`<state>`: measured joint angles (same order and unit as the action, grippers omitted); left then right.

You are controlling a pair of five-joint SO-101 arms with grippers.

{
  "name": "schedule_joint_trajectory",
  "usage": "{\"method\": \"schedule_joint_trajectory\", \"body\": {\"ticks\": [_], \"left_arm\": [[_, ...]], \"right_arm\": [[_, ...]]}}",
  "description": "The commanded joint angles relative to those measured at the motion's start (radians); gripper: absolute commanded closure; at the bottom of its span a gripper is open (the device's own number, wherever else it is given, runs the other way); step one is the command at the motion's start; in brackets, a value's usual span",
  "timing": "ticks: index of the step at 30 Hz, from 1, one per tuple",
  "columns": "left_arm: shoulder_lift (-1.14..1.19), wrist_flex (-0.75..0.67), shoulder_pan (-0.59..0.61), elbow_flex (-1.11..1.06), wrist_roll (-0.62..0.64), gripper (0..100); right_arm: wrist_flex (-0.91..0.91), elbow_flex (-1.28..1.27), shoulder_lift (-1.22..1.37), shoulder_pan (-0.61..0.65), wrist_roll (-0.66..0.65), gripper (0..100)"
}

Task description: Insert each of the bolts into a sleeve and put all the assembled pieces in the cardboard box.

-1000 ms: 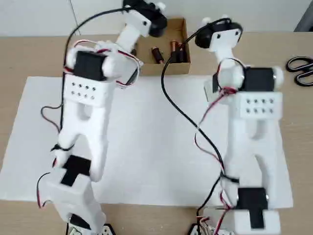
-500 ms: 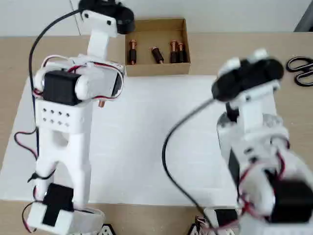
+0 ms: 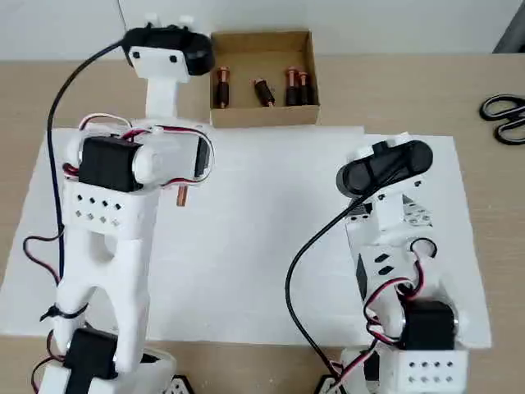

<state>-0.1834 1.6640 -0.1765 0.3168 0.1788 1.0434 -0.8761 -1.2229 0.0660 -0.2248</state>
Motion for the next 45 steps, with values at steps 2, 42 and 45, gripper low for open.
{"method": "schedule_joint_trajectory", "body": {"ticks": [2, 42, 45], "left_arm": [[-0.048, -0.091, -0.006, 0.002, 0.014, 99], [-0.143, -0.520, -0.218, 0.002, 0.017, 99], [-0.140, -0.488, -0.219, 0.002, 0.104, 99]], "right_arm": [[-0.179, -0.061, -0.021, -0.001, 0.112, 99.5], [-0.966, -0.747, -0.354, 0.383, 0.339, 99.5], [-0.934, -0.818, -0.443, 0.415, 0.344, 99.5]]}}
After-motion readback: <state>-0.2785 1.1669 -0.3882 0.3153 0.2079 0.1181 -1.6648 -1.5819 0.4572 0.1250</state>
